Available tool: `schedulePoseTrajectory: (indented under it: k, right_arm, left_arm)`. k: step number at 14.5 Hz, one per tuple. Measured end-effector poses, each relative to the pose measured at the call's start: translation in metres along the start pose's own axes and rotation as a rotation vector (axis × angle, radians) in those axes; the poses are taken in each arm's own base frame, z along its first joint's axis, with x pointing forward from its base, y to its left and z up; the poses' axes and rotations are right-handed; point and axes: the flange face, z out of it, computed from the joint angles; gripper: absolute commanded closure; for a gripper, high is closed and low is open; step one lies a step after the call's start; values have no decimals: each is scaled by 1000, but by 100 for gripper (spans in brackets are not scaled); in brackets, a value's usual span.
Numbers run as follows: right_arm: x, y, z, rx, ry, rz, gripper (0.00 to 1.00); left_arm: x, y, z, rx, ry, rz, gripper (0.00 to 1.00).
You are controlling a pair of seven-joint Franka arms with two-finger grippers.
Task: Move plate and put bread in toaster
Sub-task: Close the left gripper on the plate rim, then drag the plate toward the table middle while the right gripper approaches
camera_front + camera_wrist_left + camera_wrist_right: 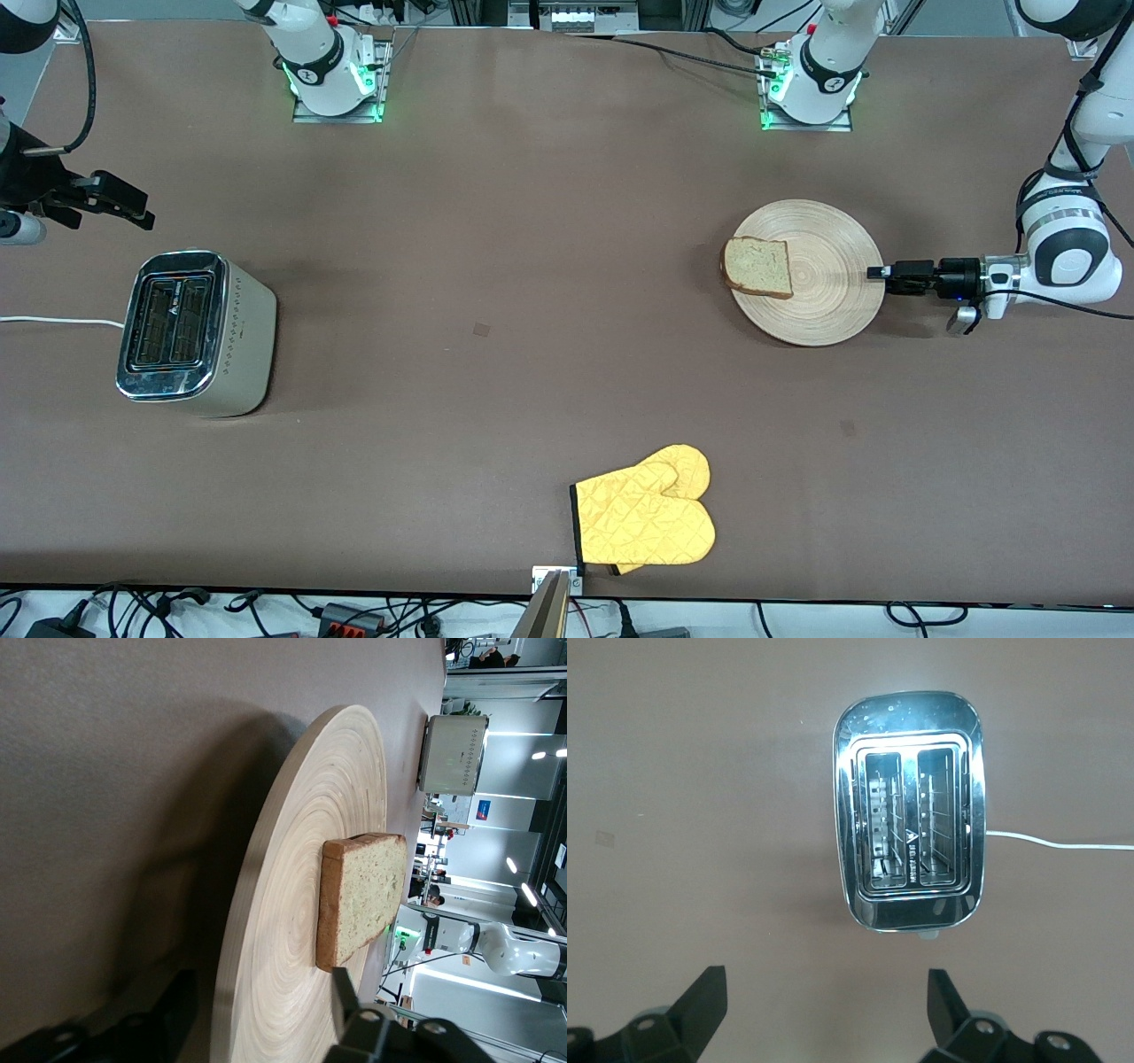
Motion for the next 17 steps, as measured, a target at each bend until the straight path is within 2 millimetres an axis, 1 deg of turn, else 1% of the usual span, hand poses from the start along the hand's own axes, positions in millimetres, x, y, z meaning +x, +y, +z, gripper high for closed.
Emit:
schedulePoseTrajectory:
  k: [1,2,4,9,12,14,17]
  right_arm:
    - [1,0,1,0,-2,0,0]
    - [1,0,2,0,-4,0,0]
    - [1,0,3,0,-5,-1,0]
    - [2,-1,6,0,-17,-4,0]
    - [3,-3,7,0,-17,-8,0]
    - [4,-4,10,0,-20,-11,0]
    - [9,-6,20,0,-34,-15,0]
  left_arm:
    - [0,-1,1,-1,-1,4,83]
    - [0,-1,1,-1,-1,6,91]
    - [0,-1,0,2,1,10,99]
    - [2,-2,-1,19,9,21,99]
    - [11,3,-11,35,18,46,99]
    - [22,14,-18,34,15,75,99]
    - [42,38,-23,16,-7,135,99]
